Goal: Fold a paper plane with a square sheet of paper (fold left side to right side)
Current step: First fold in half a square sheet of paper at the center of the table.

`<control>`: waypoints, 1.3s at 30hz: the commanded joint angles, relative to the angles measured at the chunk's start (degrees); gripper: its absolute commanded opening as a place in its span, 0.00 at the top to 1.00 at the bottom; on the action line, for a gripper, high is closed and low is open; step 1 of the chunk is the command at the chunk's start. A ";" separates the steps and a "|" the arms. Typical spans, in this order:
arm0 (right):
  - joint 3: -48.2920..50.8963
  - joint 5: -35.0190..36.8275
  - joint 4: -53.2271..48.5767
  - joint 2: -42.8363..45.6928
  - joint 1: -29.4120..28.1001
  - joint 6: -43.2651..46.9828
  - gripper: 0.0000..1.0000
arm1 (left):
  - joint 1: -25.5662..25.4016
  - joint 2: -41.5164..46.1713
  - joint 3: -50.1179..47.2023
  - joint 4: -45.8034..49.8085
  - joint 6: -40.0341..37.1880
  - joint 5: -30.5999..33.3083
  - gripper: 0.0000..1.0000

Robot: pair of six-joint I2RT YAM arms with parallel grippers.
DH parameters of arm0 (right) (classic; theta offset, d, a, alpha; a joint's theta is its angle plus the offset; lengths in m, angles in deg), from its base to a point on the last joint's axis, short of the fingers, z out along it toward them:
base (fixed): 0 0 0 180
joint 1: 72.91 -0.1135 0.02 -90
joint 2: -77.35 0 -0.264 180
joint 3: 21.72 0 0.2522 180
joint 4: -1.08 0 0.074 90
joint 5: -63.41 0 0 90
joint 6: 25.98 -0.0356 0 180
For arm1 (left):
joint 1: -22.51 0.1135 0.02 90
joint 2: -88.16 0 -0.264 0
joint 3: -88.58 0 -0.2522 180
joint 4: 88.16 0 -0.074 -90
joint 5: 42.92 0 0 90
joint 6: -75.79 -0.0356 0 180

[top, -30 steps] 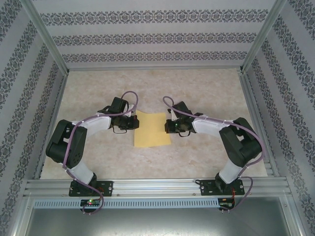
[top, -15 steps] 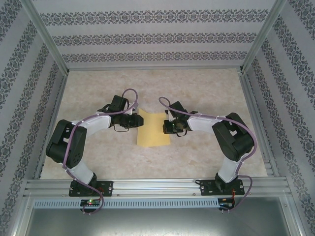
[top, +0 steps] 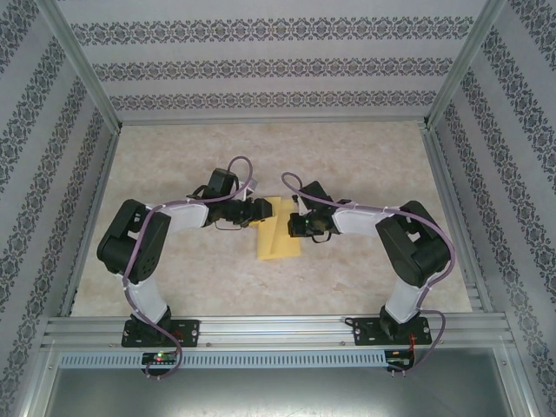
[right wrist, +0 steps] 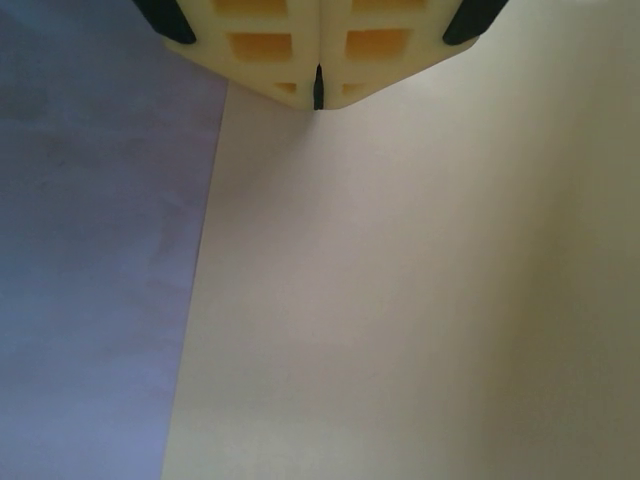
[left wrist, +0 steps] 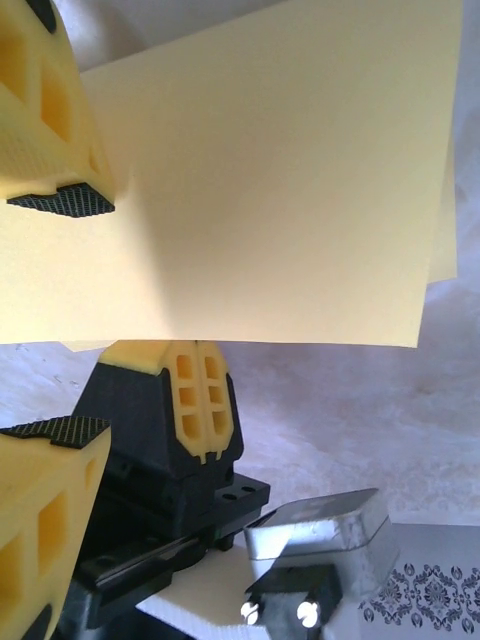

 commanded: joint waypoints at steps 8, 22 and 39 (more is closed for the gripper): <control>6.98 -6.79 9.82 13.20 2.98 -7.15 0.71 | -0.64 -0.63 1.94 -2.77 0.97 0.45 0.56; 7.07 -16.11 21.70 5.85 2.10 -17.24 0.58 | -1.08 -0.62 1.92 -2.05 0.75 1.23 0.66; 2.73 -11.06 11.57 2.86 1.68 -10.87 1.00 | -1.07 4.83 0.93 3.14 -2.41 5.08 0.56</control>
